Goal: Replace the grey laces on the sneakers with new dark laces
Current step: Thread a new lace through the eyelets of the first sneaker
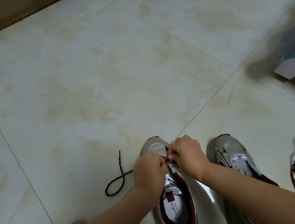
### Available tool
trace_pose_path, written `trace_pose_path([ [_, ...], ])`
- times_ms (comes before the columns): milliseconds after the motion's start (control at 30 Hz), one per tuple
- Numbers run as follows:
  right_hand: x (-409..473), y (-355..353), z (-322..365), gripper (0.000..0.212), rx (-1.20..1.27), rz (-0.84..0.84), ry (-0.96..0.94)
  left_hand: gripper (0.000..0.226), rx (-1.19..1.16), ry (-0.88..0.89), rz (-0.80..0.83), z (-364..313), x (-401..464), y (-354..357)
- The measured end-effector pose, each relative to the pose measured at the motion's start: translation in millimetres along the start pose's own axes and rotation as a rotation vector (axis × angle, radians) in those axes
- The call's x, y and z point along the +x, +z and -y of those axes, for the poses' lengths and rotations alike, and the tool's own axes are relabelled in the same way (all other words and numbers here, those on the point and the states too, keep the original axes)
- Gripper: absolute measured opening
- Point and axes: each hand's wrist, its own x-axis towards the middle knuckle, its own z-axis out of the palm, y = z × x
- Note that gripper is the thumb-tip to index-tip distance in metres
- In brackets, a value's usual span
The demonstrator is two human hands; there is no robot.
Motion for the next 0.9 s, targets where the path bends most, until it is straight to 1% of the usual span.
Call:
trace_pose_path([
  [67,-2.4,1.3,2.0,0.009,0.07,-0.047,0.063,0.02,0.022,0.023,-0.001,0.1,1.0,0.5],
  [167,-1.8,7.6,1.2,0.034,0.23,-0.043,0.179,0.017,0.036,0.033,0.023,1.2,2.2,2.2],
  [267,-2.9,11.6,1.5,0.036,0.29,-0.043,0.237,0.017,0.075,0.009,0.074,1.5,3.9,4.8],
  [400,-5.9,6.6,5.1,0.021,0.12,0.027,0.149,0.02,0.177,0.008,0.14,0.1,6.9,7.7],
  [467,-7.8,2.7,5.8,0.023,0.049,0.092,0.1,0.02,0.207,0.02,0.165,0.4,8.2,8.1],
  [533,-8.7,0.1,2.3,0.022,0.081,0.139,0.104,0.02,0.222,0.035,0.182,0.6,9.0,8.0],
  [633,-12.1,-4.6,-1.1,0.01,0.266,0.104,0.122,0.021,0.232,0.059,0.183,0.4,10.0,6.8],
  [667,-13.1,-5.6,-1.3,0.009,0.287,0.08,0.12,0.021,0.234,0.066,0.18,0.3,10.0,6.5],
  [767,-11.1,-4.0,-2.0,0.014,0.185,0.011,0.074,0.022,0.233,0.09,0.166,1.6,9.7,5.7],
  [900,-10.2,0.1,-0.2,0.016,0.095,-0.027,0.023,0.018,0.198,0.08,0.168,3.1,10.9,4.9],
])
